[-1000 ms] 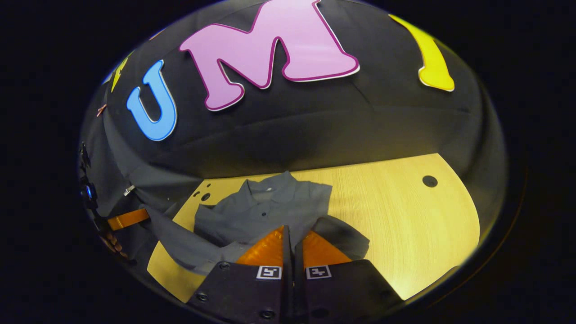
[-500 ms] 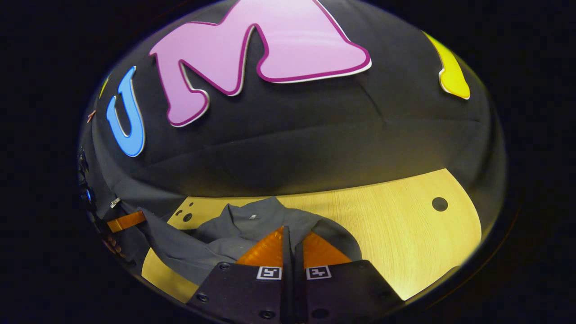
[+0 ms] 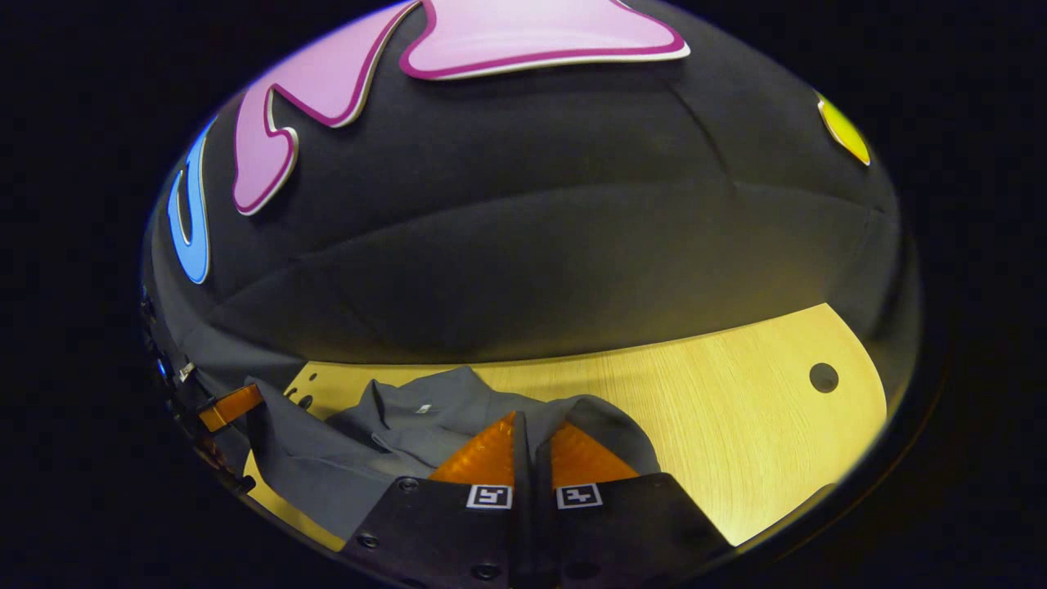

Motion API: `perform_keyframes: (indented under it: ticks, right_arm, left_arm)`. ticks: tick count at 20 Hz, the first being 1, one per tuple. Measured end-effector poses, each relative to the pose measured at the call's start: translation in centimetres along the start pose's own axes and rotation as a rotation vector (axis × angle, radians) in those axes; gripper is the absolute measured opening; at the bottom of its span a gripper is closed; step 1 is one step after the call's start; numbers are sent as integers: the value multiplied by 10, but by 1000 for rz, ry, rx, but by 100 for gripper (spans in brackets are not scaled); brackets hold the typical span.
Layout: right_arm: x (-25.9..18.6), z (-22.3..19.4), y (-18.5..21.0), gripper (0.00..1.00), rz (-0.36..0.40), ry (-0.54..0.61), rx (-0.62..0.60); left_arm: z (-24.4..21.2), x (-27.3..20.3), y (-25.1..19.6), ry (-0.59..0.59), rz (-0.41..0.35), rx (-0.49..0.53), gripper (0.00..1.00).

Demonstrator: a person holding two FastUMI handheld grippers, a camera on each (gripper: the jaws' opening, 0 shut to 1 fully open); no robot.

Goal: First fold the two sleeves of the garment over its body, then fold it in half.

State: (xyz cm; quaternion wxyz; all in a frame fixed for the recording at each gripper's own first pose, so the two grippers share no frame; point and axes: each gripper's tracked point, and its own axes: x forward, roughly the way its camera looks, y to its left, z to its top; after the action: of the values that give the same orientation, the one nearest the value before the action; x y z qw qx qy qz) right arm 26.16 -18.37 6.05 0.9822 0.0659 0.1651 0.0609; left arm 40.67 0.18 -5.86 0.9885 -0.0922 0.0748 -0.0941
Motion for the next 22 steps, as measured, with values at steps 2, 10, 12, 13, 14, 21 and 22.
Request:
perform_keyframes:
  ticks: [2, 10, 12, 13, 14, 21, 22]
  right_arm:
    - [1, -3, -2, 6, -23, 1, -30]
    - [-25, 2, 8, 58, -7, 7, -113]
    - [-46, 16, 5, 75, -24, -21, -120]
    - [-59, 27, 0, 81, -42, -46, -130]
    - [-71, 35, -4, 90, -58, -66, -139]
    - [-187, 72, -5, 99, -122, -188, -96]
    - [-204, 73, -3, 99, -133, -211, -86]
  left_arm:
    - [-2, 4, -1, -6, 3, -17, 7]
    - [28, -32, 9, -61, 71, -11, 80]
    - [39, -56, 13, -81, 95, -22, 96]
    - [45, -71, 16, -96, 108, -21, 96]
    - [51, -86, 19, -107, 122, -15, 96]
    - [100, -212, 16, -213, 163, 23, 96]
    - [106, -230, 13, -231, 163, 33, 96]
